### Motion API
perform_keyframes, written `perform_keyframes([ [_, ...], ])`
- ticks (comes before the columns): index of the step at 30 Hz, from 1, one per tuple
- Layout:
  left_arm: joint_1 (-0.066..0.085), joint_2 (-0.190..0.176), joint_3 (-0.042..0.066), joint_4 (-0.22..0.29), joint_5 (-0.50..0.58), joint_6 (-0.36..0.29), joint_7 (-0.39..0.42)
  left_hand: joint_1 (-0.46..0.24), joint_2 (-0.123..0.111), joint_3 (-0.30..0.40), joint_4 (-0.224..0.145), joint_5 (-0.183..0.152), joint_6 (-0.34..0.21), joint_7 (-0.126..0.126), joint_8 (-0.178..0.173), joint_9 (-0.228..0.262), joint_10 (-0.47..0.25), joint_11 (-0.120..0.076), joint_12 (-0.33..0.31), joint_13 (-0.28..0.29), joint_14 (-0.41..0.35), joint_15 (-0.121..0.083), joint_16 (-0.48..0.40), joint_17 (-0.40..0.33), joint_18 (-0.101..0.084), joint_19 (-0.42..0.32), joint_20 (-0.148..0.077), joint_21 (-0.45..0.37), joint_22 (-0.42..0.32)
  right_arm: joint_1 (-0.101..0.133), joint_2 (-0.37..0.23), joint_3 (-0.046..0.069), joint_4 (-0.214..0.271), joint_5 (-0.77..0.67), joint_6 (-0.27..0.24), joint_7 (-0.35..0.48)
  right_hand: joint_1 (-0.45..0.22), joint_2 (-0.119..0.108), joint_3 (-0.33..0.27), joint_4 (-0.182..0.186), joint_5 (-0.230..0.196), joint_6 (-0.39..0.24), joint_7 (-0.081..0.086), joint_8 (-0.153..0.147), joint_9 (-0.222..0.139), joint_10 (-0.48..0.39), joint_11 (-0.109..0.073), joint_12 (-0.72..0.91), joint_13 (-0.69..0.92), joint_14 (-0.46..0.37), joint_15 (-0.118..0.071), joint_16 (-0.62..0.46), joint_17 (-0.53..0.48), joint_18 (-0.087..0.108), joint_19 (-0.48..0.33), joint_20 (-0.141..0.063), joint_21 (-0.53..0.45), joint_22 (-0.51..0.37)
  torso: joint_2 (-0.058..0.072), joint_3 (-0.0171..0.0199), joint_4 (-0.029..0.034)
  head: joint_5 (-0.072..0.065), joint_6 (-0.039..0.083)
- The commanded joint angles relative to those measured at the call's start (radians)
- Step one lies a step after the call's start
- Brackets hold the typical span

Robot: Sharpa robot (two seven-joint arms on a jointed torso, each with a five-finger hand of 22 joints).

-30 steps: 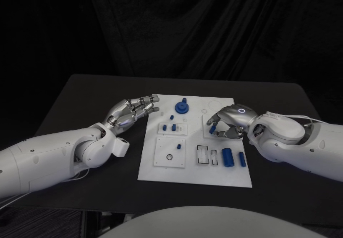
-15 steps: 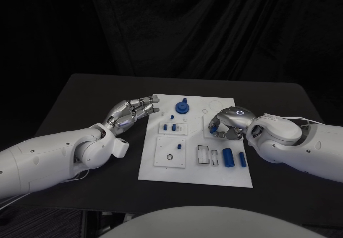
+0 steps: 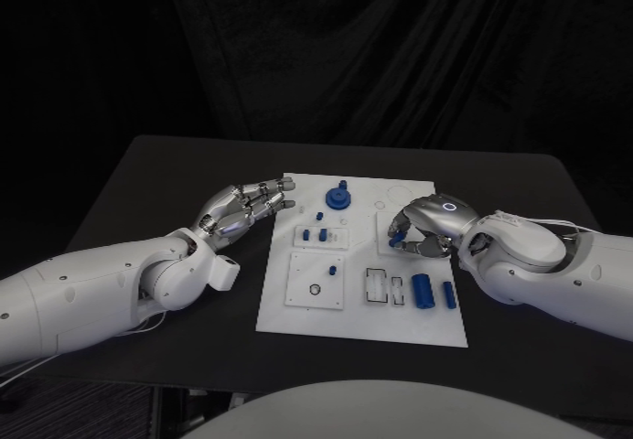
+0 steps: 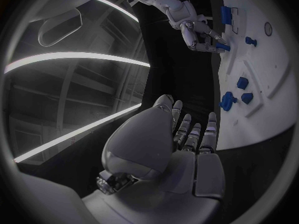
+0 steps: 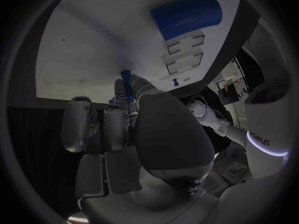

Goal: Assemble the parts on the task board

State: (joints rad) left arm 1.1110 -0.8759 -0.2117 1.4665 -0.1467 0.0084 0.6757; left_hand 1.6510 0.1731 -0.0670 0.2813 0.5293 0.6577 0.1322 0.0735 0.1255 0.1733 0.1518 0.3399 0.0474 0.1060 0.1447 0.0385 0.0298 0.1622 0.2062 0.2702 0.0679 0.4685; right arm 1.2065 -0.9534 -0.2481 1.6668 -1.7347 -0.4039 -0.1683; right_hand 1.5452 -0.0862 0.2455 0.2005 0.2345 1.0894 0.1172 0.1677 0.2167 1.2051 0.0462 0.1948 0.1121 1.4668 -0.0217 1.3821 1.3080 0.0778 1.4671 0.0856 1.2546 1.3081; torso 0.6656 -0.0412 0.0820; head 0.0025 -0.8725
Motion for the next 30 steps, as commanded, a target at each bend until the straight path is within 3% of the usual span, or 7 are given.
perform_keyframes([
  [1, -0.002, 0.003, 0.001, 0.001, 0.005, 0.011, 0.013, 0.002, -0.002, 0.006, 0.001, -0.002, 0.008, 0.001, 0.007, 0.001, 0.005, 0.001, 0.001, 0.001, 0.004, 0.004, 0.006, 0.001, 0.019, 0.009, 0.0, 0.004, 0.0, 0.011, -0.007, 0.001, 0.018, 0.014, -0.058, -0.028, 0.001, 0.011, 0.001, -0.007, -0.006, 0.028, -0.022, 0.049, 0.081, 0.01, -0.001, -0.004, -0.002, 0.041, -0.007, 0.003, 0.021, -0.016, 0.0, -0.007, 0.006, 0.181, 0.0, 0.0, 0.0009, 0.001, 0.0],
  [7, -0.002, 0.003, 0.001, 0.001, 0.005, 0.007, 0.012, 0.002, -0.001, 0.006, 0.001, -0.004, 0.008, 0.002, 0.007, 0.001, 0.006, 0.001, 0.001, 0.001, 0.004, 0.004, 0.006, 0.001, 0.019, 0.008, 0.001, 0.004, -0.002, 0.057, -0.023, 0.001, 0.08, 0.017, -0.02, -0.045, 0.005, 0.011, 0.001, -0.01, -0.014, 0.028, -0.021, 0.053, 0.087, 0.012, -0.002, -0.009, -0.004, 0.041, -0.007, 0.001, 0.02, -0.015, 0.0, -0.008, 0.005, 0.181, -0.001, 0.0003, -0.0002, 0.007, 0.0],
  [13, -0.002, 0.006, 0.001, -0.001, 0.005, 0.006, 0.012, 0.001, -0.002, 0.006, 0.002, -0.008, 0.008, 0.002, 0.007, 0.001, 0.006, 0.001, 0.002, 0.001, 0.003, 0.004, 0.006, 0.001, 0.019, 0.007, 0.001, 0.003, -0.004, 0.077, -0.01, 0.001, 0.15, -0.009, 0.032, -0.045, 0.013, 0.007, 0.001, -0.018, -0.014, 0.023, -0.017, 0.053, 0.094, 0.012, -0.001, -0.017, -0.008, 0.04, -0.007, 0.0, 0.019, -0.015, -0.002, -0.008, 0.002, 0.18, -0.001, -0.0006, 0.0024, 0.014, 0.0],
  [19, -0.003, 0.01, 0.001, -0.006, 0.005, 0.009, 0.011, 0.0, -0.003, 0.006, 0.002, -0.024, 0.006, 0.003, 0.007, 0.001, 0.006, 0.001, 0.003, 0.001, 0.001, 0.004, 0.006, 0.0, 0.019, 0.006, 0.001, 0.002, -0.008, 0.069, 0.059, 0.001, 0.186, -0.105, 0.091, -0.043, 0.017, 0.002, 0.0, -0.023, -0.003, 0.023, -0.016, 0.054, 0.1, 0.02, -0.002, -0.02, -0.009, 0.04, -0.007, -0.001, 0.018, -0.015, -0.001, -0.009, 0.004, 0.18, -0.001, -0.0013, 0.0019, 0.041, 0.0],
  [26, -0.003, 0.019, 0.001, -0.013, 0.005, 0.019, 0.017, -0.005, -0.014, 0.0, 0.001, -0.053, 0.007, 0.003, 0.008, 0.001, 0.006, 0.001, 0.005, 0.001, 0.001, 0.004, 0.008, -0.001, 0.019, 0.005, 0.0, 0.001, -0.012, 0.053, 0.149, 0.001, 0.176, -0.171, 0.123, -0.028, 0.018, -0.002, 0.0, -0.026, 0.006, 0.023, -0.015, 0.053, 0.104, 0.025, -0.002, -0.023, -0.009, 0.043, -0.008, 0.004, 0.024, -0.017, 0.002, -0.009, 0.011, 0.182, 0.0, -0.0005, 0.0016, 0.066, 0.0],
  [30, -0.003, 0.025, 0.001, -0.021, 0.005, 0.036, 0.023, -0.016, -0.041, -0.023, 0.001, -0.024, 0.009, 0.002, 0.01, 0.003, 0.008, -0.002, 0.007, 0.001, 0.005, 0.0, 0.012, 0.0, 0.02, 0.008, -0.003, 0.002, -0.014, 0.047, 0.191, 0.001, 0.161, -0.183, 0.138, -0.02, 0.017, -0.003, -0.001, -0.026, 0.006, 0.022, -0.015, 0.053, 0.104, 0.026, -0.002, -0.023, -0.009, 0.043, -0.008, 0.005, 0.025, -0.017, 0.002, -0.009, 0.012, 0.182, 0.0, 0.0015, -0.0003, 0.077, 0.0],
])
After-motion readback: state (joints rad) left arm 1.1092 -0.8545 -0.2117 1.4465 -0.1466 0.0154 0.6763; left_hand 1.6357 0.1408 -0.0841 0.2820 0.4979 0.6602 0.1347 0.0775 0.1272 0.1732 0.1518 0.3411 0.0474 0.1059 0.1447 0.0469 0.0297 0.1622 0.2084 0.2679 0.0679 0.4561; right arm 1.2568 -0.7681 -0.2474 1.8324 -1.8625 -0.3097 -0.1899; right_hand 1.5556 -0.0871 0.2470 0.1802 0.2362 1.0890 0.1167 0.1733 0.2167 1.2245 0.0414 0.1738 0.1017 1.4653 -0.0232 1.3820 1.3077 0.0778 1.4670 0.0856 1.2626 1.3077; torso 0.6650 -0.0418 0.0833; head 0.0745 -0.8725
